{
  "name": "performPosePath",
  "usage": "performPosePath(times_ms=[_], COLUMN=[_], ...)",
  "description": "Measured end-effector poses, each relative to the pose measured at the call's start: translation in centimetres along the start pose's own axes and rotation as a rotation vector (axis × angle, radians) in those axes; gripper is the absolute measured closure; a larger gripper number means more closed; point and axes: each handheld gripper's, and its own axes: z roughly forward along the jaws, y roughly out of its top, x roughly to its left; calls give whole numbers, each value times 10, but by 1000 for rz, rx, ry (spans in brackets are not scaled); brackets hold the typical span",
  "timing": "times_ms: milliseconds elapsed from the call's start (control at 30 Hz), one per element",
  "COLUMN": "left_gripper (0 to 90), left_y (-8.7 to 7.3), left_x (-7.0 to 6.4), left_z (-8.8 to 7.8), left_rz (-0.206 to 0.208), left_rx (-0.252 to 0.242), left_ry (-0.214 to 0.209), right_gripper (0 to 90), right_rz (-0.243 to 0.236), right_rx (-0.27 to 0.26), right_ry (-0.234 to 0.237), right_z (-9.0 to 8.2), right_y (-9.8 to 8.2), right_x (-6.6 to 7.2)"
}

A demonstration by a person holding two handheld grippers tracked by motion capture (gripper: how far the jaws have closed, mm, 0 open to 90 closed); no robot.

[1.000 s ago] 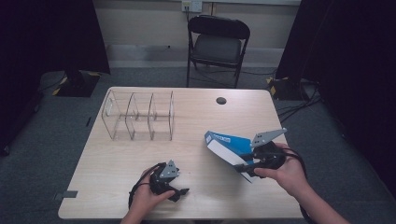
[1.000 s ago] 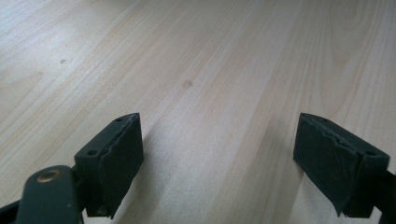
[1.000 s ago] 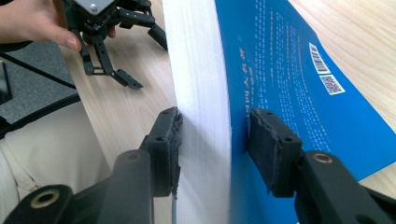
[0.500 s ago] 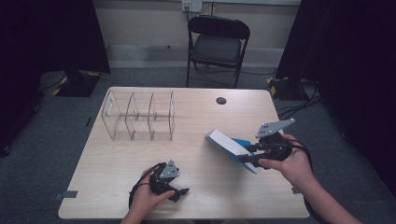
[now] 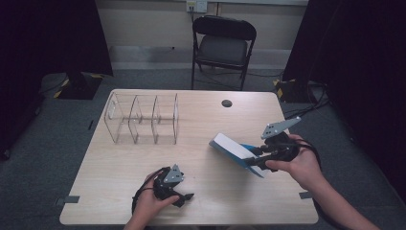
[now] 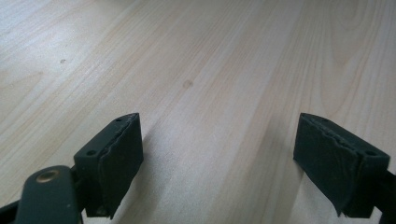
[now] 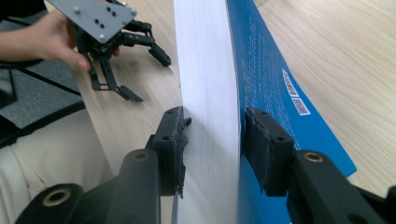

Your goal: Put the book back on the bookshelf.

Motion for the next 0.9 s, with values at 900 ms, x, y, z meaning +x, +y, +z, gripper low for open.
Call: performPosePath(times_ms=[900], left_gripper=[154], left_y=[0], left_x=[0], left_z=[0], left_rz=[1], left_rx=[4], left_ry=[-3], right_gripper=[610], right_rz=[-22], right_rx=[-26], right_ry=[-63], right_z=[-12], right_y=[31], right_x=[-26])
